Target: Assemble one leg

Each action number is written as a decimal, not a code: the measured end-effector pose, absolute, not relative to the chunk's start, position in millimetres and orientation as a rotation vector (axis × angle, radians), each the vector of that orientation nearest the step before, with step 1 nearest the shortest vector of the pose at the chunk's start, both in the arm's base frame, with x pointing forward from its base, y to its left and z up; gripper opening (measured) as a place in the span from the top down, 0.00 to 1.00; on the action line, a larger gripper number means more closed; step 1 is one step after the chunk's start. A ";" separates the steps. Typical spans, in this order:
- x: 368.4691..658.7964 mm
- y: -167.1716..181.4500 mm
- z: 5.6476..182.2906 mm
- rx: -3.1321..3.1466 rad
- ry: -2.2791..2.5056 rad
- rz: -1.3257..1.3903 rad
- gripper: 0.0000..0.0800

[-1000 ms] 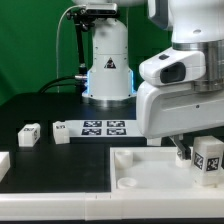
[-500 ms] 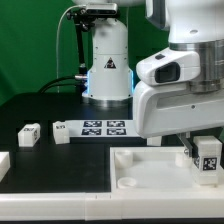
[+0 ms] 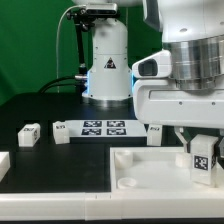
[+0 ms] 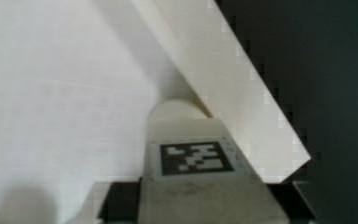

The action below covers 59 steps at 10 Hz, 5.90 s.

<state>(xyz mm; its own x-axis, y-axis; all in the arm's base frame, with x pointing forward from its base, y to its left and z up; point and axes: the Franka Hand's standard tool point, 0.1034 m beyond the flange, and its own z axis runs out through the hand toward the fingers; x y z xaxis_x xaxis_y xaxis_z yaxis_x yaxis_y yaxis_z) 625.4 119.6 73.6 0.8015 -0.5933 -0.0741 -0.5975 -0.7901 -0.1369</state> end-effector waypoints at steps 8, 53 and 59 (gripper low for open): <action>622.0 128.0 66.5 -2.531 1.569 0.125 0.40; 625.3 124.7 72.1 -3.021 0.161 -0.082 0.19; 626.0 120.8 71.5 -3.038 -0.217 -0.105 0.49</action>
Offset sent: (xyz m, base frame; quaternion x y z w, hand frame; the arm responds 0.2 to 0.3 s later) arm 0.0026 -0.0050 -0.0106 0.0008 0.0256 0.3468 0.9376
